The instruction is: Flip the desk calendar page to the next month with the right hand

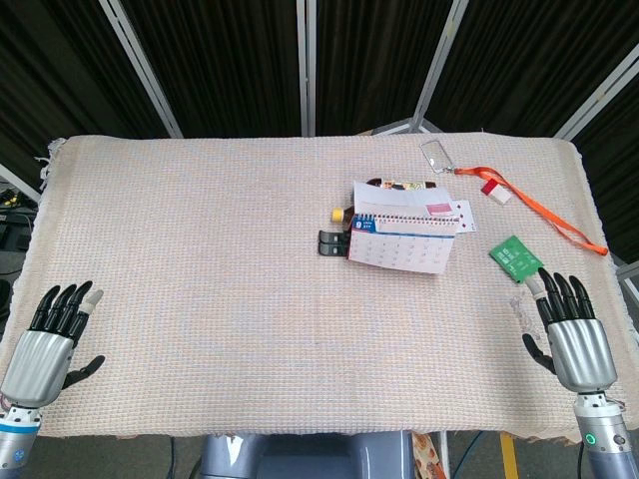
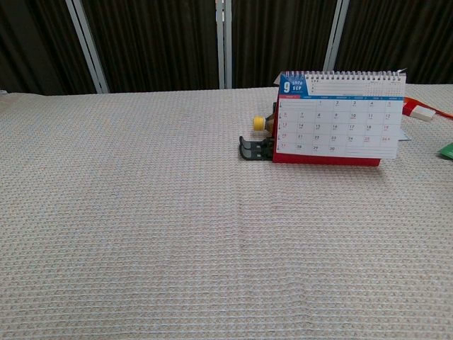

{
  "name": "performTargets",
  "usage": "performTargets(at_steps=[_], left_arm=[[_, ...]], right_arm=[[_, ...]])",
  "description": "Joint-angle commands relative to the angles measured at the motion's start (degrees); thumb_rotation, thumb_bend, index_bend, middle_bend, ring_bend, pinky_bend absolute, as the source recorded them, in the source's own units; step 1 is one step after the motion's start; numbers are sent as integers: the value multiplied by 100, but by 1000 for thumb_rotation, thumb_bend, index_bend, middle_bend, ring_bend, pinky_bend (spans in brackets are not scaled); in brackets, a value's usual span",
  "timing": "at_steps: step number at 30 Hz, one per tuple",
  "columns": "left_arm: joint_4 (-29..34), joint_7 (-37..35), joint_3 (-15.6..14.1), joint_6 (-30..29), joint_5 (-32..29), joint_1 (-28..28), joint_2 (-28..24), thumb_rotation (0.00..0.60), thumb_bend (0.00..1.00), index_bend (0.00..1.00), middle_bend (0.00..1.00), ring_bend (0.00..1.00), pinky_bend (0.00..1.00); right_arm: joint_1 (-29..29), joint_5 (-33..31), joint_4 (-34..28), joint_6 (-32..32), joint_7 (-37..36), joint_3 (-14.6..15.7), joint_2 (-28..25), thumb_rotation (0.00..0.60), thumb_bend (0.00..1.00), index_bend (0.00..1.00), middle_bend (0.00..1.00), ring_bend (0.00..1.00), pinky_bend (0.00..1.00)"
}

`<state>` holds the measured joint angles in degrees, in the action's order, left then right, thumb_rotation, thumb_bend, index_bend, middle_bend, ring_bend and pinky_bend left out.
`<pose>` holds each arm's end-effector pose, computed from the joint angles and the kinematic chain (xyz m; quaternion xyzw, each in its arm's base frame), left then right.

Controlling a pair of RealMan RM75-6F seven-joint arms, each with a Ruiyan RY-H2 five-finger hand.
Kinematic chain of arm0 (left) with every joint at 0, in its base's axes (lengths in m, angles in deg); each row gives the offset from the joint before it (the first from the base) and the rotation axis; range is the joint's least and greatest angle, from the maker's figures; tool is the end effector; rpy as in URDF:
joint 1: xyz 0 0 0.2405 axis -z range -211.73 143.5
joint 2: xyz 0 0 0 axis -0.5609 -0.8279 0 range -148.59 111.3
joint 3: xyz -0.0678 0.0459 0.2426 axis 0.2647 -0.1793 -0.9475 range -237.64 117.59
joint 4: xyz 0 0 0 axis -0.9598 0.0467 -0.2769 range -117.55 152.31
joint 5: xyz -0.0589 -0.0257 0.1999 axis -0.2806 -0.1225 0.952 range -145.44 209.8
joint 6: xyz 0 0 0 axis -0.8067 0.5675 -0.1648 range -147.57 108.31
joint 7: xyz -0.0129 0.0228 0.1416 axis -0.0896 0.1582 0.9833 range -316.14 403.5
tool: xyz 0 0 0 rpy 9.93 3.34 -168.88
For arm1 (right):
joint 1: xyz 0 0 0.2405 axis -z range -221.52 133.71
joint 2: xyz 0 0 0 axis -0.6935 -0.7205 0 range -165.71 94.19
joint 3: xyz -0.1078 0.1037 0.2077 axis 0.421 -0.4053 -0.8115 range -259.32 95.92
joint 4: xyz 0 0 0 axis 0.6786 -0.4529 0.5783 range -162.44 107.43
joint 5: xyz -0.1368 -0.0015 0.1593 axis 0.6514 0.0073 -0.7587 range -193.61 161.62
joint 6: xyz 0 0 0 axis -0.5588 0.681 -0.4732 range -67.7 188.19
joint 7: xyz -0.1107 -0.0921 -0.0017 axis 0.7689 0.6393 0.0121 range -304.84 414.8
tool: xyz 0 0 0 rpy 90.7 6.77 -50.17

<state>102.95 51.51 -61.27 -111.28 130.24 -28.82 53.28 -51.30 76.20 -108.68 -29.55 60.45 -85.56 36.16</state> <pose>-0.2905 0.1655 0.1191 -0.6636 -0.2888 -0.4107 0.5546 -0.3075 -0.1989 0.1394 0.6342 -0.2759 0.4036 0.5990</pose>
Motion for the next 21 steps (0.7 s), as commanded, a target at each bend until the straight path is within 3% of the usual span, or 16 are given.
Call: performTargets(at_steps=[1,18,20,21], left_arm=[[-2,0,0,4,-2,1,1,600,60,0,0,0,0],[14,-137,62,5,-78,19,-48,600,62,0,0,0,0],[14,-171,70,0,-90,20,-62,600,62,0,0,0,0],[16,-189,75,-1,-94,23,-71,600,62,0,0,0,0]], right_arm=[[-2,-7,7,10,1,0,4,600,209,0,0,0,0],[-306,-139,-291,481,-98,-107,193,600,209,0,1,0,0],[-388,-192,-385,599,-91,-144,294,600,209,2,72,50,31],[-440,-247,-451,664,-80,-184,385,600,210,8,171,144,102]])
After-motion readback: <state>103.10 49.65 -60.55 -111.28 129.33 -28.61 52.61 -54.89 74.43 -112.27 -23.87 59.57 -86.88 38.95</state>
